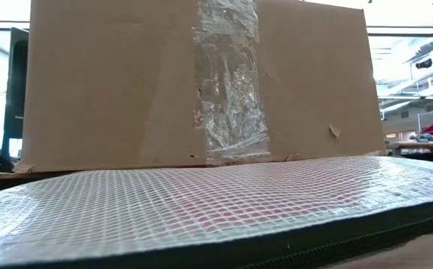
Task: Unpack boxes
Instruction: Break down the cardboard box until it is fully flat using the red cutter
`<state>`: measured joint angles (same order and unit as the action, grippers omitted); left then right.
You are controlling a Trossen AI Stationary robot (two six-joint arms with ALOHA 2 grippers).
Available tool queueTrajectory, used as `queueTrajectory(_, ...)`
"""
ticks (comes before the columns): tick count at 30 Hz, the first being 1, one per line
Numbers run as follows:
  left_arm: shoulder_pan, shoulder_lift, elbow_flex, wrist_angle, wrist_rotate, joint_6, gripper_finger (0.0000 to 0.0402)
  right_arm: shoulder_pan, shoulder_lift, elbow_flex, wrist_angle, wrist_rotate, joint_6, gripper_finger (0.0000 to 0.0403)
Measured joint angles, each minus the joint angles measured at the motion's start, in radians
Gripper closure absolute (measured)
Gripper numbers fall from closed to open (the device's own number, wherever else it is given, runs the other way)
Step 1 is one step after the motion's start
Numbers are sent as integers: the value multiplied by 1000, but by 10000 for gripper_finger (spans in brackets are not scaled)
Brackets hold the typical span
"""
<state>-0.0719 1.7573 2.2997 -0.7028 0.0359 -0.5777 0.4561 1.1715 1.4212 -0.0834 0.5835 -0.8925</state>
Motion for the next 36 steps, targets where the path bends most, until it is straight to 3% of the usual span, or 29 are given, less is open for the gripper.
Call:
queueTrajectory(13, 9, 0, 0, -4, 18, -9, 359, 0, 1, 0, 31, -1, -104, 120)
queueTrajectory(25, 26, 8, 0, -27, 38, -31, 357, -1, 1, 0, 3, -9, -123, 264)
queueTrajectory(33, 35, 12, -1, -28, -4, -1, 300, 0, 6, -1, -7, 38, -79, 264)
queueTrajectory(36, 66, -6, -2, -60, 43, 7, 273, 10, 6, -3, 1, 92, -39, 264)
